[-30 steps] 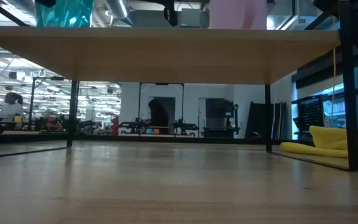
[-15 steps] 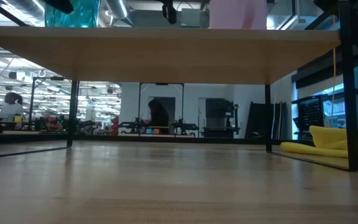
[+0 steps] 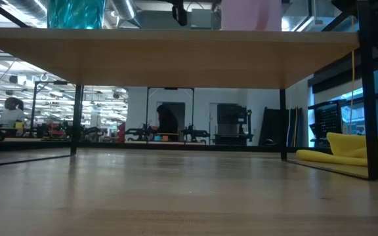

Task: Stack small to large cups/mugs on shelf
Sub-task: Put the blue cup on the shelf

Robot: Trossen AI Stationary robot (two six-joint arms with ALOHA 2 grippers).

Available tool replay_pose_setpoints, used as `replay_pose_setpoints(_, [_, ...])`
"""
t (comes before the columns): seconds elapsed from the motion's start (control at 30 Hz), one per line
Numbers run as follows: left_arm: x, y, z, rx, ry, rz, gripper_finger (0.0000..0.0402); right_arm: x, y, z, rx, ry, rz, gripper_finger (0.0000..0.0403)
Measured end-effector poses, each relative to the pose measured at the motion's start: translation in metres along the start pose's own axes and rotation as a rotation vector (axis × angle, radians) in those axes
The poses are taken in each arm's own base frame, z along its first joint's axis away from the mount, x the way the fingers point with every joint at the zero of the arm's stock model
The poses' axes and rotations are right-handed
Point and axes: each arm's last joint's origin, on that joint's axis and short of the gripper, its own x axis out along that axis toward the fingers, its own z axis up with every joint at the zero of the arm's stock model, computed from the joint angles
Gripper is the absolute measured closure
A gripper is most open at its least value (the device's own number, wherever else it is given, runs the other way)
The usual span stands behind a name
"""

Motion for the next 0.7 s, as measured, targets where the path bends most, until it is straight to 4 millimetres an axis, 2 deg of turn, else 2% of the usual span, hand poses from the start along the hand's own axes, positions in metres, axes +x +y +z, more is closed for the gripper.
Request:
replay_pose_setpoints(0.13, [-0.003,0.005,-0.005,0.013,0.090,0.035,0.0400,0.003,0.007,-0.002,0.091,0.023,0.054,0.0393])
replay_pose_setpoints(0.27, [-0.008,0.007,-0.008,0.031,0.074,0.031,0.0401,0.005,0.010,-0.002,0.192,0.050,0.146,0.0393])
replay_pose_setpoints(0.37, [-0.013,0.010,-0.005,0.006,0.042,0.006,0.0399,0.009,0.006,-0.002,0.269,0.051,0.197,0.0393])
replay_pose_setpoints(0.5, [-0.021,0.017,0.002,-0.057,-0.002,-0.035,0.0400,0.019,-0.014,-0.010,0.381,0.077,0.204,0.0393])
replay_pose_setpoints(0.7, [-0.027,0.024,0.009,-0.096,0.010,-0.057,0.0399,0.047,-0.058,-0.042,0.565,0.111,0.200,0.0393])
